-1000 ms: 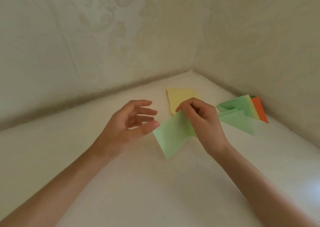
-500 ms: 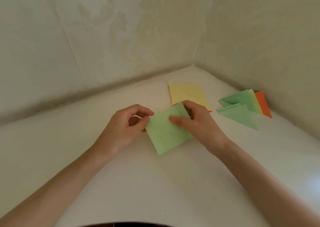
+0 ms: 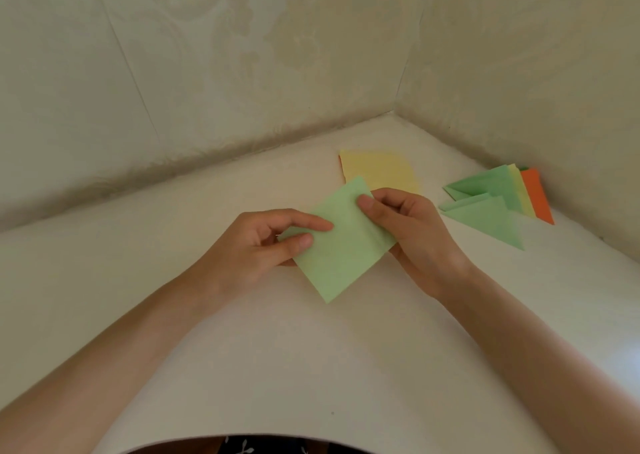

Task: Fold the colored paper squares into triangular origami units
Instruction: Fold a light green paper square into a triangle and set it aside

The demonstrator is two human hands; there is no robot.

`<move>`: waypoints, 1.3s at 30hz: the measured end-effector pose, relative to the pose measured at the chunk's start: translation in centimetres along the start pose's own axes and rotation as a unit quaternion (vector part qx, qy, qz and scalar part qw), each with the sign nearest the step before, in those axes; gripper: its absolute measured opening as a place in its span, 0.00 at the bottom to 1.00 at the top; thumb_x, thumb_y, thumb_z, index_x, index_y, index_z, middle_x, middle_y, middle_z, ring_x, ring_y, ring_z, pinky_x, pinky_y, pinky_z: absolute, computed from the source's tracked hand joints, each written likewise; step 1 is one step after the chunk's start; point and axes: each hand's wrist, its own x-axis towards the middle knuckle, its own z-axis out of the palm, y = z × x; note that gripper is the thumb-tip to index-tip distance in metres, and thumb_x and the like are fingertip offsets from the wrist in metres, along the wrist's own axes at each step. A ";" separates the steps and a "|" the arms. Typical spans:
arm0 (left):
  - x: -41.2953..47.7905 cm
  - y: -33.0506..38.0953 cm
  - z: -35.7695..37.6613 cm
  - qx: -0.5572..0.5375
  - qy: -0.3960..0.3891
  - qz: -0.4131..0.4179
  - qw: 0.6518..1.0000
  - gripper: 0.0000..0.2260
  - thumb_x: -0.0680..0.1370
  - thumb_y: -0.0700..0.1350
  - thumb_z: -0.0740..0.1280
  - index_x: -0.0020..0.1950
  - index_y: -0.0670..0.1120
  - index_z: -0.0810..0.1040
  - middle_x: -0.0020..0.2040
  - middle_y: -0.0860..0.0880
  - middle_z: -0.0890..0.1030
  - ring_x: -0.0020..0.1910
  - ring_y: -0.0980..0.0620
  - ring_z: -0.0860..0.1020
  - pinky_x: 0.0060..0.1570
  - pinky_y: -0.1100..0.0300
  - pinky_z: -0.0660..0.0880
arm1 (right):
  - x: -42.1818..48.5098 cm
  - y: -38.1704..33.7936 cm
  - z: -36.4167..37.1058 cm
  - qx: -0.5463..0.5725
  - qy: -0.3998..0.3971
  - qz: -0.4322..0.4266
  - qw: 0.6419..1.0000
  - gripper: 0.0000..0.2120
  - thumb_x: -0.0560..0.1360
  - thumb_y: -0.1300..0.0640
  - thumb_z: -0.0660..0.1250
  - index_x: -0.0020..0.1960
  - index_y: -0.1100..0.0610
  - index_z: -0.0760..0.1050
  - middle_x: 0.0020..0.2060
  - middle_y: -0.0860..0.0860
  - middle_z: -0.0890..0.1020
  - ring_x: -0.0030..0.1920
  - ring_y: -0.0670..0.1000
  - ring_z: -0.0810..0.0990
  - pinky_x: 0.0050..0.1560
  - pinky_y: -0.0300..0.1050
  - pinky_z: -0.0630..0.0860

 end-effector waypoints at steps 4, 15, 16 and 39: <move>0.6 -0.3 -0.3 -0.038 0.050 -0.018 0.998 0.11 0.72 0.37 0.67 0.44 0.50 0.85 0.48 0.50 0.85 0.48 0.54 0.82 0.44 0.64 0.78 | 0.3 0.3 0.3 0.023 0.043 0.004 0.999 0.04 0.76 0.61 0.66 0.45 0.58 0.79 0.34 0.51 0.84 0.35 0.48 0.81 0.39 0.39 0.76; 1.1 -0.5 -1.3 -0.140 0.086 -0.083 0.983 0.10 0.77 0.33 0.60 0.50 0.40 0.81 0.44 0.44 0.84 0.43 0.52 0.83 0.42 0.61 0.80 | 0.0 1.7 -0.4 -0.517 -0.163 -0.410 0.734 0.25 0.73 0.49 0.67 0.67 0.58 0.70 0.66 0.52 0.71 0.68 0.51 0.64 0.69 0.47 0.61; 1.2 -0.6 -1.5 -0.147 0.086 -0.091 0.981 0.11 0.78 0.33 0.60 0.51 0.40 0.80 0.45 0.44 0.84 0.43 0.51 0.83 0.44 0.60 0.81 | 0.3 2.3 -0.3 -0.546 -0.175 -0.403 0.714 0.28 0.73 0.47 0.68 0.68 0.58 0.69 0.67 0.52 0.71 0.68 0.53 0.64 0.69 0.50 0.62; -1.0 -2.1 -4.2 0.455 0.001 0.114 0.883 0.20 0.71 0.66 0.62 0.50 0.54 0.82 0.49 0.61 0.77 0.50 0.61 0.74 0.54 0.54 0.72 | 0.3 3.4 -0.3 -0.480 -0.177 -0.357 0.781 0.15 0.78 0.53 0.60 0.52 0.61 0.82 0.52 0.52 0.83 0.53 0.48 0.81 0.54 0.42 0.76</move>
